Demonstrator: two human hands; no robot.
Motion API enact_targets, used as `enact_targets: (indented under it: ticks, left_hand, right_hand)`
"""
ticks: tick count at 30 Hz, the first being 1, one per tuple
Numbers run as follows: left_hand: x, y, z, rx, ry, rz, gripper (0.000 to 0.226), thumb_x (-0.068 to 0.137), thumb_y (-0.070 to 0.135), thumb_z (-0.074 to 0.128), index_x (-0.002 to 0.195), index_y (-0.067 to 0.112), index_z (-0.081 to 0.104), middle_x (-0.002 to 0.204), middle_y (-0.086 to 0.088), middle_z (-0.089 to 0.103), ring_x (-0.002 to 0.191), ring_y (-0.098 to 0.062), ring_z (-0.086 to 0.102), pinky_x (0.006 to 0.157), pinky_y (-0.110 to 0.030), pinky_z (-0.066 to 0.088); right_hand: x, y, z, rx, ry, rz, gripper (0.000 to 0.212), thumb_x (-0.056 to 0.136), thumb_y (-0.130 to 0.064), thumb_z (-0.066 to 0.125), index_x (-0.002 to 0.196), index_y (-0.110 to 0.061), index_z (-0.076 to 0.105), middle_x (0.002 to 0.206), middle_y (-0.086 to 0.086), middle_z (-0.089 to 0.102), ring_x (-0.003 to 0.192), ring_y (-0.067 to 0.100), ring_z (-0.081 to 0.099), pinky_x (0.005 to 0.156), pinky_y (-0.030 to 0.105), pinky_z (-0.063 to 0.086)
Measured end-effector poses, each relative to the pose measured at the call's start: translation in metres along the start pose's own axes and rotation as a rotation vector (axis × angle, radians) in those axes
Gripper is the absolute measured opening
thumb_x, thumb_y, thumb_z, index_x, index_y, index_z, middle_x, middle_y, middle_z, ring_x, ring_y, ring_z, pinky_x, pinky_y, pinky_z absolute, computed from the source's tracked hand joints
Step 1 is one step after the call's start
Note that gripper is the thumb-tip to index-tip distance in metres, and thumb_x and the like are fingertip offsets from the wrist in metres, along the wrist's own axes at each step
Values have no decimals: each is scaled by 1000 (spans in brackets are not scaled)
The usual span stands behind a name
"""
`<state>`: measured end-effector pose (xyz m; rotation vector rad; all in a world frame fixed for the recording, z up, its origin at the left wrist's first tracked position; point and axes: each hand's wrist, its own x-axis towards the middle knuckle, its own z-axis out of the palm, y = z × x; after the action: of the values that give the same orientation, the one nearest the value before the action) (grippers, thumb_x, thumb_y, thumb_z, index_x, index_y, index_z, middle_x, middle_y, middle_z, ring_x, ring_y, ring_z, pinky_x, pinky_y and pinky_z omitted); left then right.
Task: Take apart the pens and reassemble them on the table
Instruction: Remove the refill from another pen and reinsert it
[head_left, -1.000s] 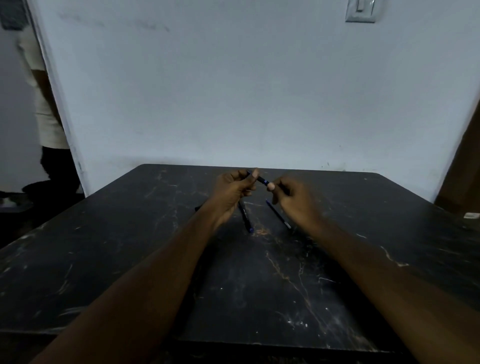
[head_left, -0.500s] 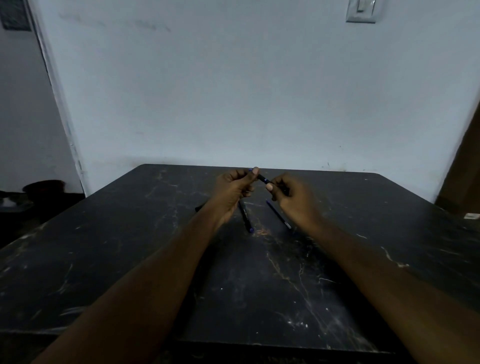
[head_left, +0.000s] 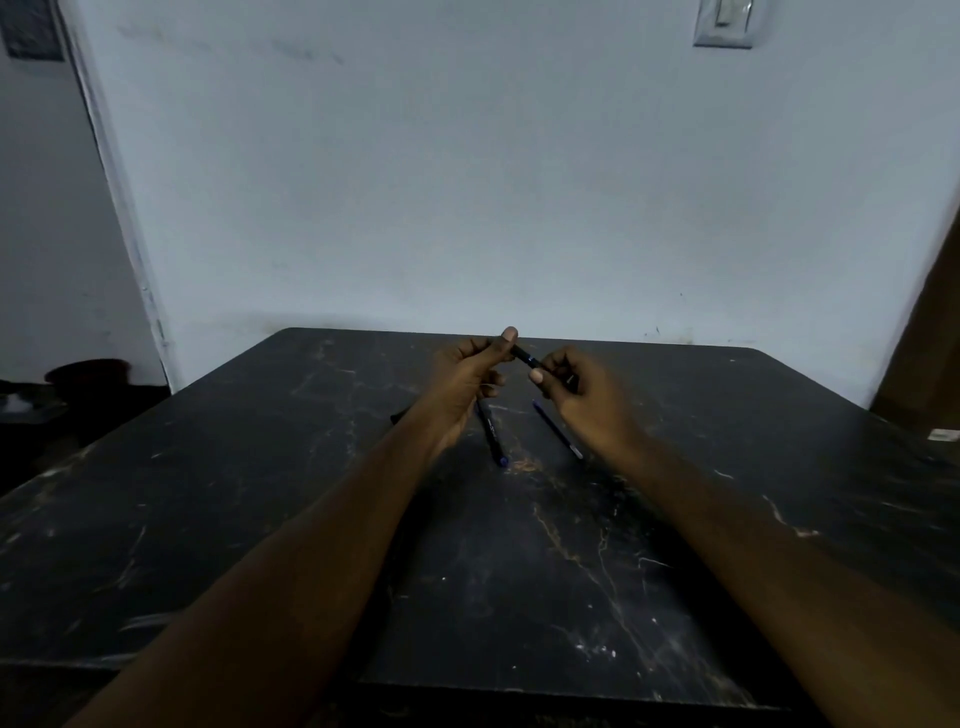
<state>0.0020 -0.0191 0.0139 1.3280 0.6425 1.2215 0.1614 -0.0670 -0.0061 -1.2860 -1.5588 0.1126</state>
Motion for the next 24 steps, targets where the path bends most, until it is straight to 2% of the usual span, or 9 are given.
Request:
enact_targets:
  ticks: [4,6,8,11,14,18,21,24]
  left_hand:
    - [0,-3,-1,32,-18,38,17,85,33,70,84,16,71,76,5,68,63,-9,55,61,-24,42]
    - [-1,-2,0,51,-42,53,14,88,29,67,90,17,73,77,6,66,66,-7,54,62,-22,41]
    - [-2,0,0,62,-72,53,14,90,28,65,98,21,73,88,7,69,70,-5,55,65,-22,41]
    - [-3,3,1,14,-109,20,16,92,23,62,104,22,72,98,9,72,75,-7,58,65,-23,40]
    - [-4,5,1,-27,-76,-7,18,87,29,68,100,17,73,95,4,72,72,-10,61,62,-23,41]
    - [-4,3,-1,56,-11,2,18,82,41,72,78,23,73,88,4,75,65,-9,60,58,-23,44]
    - [-2,-1,-2,92,-15,46,17,84,37,72,71,26,73,73,9,69,64,-6,57,60,-24,41]
    - [-2,-3,-2,118,-35,75,13,86,35,70,80,25,75,74,11,67,67,-3,56,64,-24,39]
  right_hand:
    - [1,2,0,-4,-24,25,20,92,-35,58,79,-21,59,71,7,64,67,26,59,63,44,48]
    - [0,2,0,-25,-31,36,29,95,-38,53,80,-15,62,70,10,66,63,25,57,62,46,47]
    - [0,1,-1,-39,-46,44,34,97,-39,49,81,-13,64,71,9,66,62,24,56,62,45,47]
    - [-1,-2,-3,-29,-49,46,33,97,-36,50,82,-11,62,67,7,61,56,15,49,57,35,38]
    - [-3,-5,-3,-8,-27,20,19,95,-29,56,82,-18,61,67,2,60,57,10,50,57,30,37]
    - [-2,-7,-3,-1,-20,18,9,91,-26,63,84,-20,61,71,-4,61,67,13,57,62,31,42]
    - [-3,-6,-3,-8,-37,36,17,93,-30,59,81,-18,61,72,6,65,66,22,58,62,34,43]
    - [-4,-6,-4,-26,-57,53,30,98,-35,51,78,-17,63,70,12,66,60,23,55,59,35,40]
